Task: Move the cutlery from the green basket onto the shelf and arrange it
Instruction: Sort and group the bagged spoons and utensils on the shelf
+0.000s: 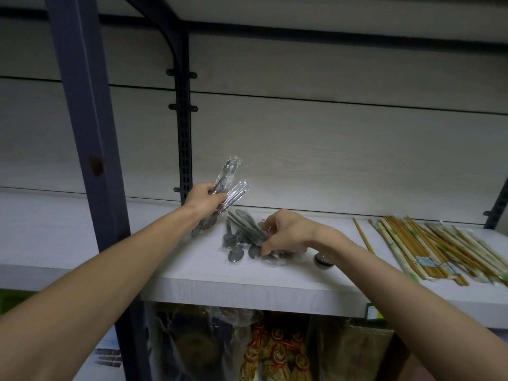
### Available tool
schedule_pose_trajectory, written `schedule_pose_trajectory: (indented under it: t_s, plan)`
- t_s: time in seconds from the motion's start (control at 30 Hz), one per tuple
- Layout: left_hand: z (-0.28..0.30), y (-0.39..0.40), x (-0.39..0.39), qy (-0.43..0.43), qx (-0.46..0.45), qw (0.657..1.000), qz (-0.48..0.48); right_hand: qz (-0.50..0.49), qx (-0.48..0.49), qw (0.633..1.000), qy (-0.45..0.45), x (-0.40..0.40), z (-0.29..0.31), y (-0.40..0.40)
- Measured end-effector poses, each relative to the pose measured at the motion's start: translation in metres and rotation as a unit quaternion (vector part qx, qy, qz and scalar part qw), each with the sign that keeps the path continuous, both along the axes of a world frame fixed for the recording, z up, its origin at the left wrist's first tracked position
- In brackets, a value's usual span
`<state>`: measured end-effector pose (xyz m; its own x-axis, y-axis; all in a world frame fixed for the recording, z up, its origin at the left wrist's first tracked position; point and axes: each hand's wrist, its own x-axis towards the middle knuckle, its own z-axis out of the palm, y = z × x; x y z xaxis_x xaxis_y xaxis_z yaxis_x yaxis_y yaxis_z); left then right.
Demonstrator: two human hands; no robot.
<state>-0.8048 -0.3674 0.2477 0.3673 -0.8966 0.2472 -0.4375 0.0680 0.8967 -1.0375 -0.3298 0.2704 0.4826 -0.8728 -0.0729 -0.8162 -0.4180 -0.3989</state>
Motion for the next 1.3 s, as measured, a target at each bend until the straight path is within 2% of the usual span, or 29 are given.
schedule_pose_trajectory:
  t_s: [0.23, 0.3, 0.47, 0.6, 0.73, 0.9, 1.03, 1.17, 1.3]
  plan:
    - [0.008, 0.002, -0.004, 0.043, -0.005, 0.999, -0.010, -0.054, 0.071, 0.989, -0.120, -0.012, 0.009, -0.003]
    - [0.008, 0.003, -0.003, 0.046, -0.006, 0.999, -0.007, -0.052, 0.064, 0.990, -0.111, -0.013, 0.009, -0.003]
    - [0.008, 0.006, -0.004, 0.029, 0.009, 1.000, -0.007, -0.051, 0.008, 0.999, -0.017, -0.009, 0.003, -0.001]
    - [0.010, 0.007, -0.006, 0.024, 0.017, 0.999, -0.015, -0.056, 0.070, 0.996, -0.020, -0.002, 0.007, -0.006]
    - [0.014, 0.009, -0.004, 0.042, 0.018, 0.999, -0.017, -0.074, 0.054, 0.995, -0.029, -0.007, 0.014, -0.011]
    - [0.015, 0.010, 0.002, 0.042, 0.026, 0.999, -0.005, -0.074, 0.065, 0.991, -0.092, -0.021, 0.031, -0.024]
    - [0.019, 0.011, 0.003, 0.045, 0.025, 0.999, 0.000, -0.043, 0.084, 0.990, -0.107, -0.034, 0.041, -0.039]
    - [0.025, 0.011, 0.004, 0.045, 0.021, 0.999, 0.002, 0.009, 0.113, 0.989, -0.095, -0.041, 0.047, -0.051]
    - [0.031, 0.010, 0.003, 0.046, 0.013, 0.999, 0.015, 0.016, 0.044, 0.999, -0.026, -0.034, 0.044, -0.062]
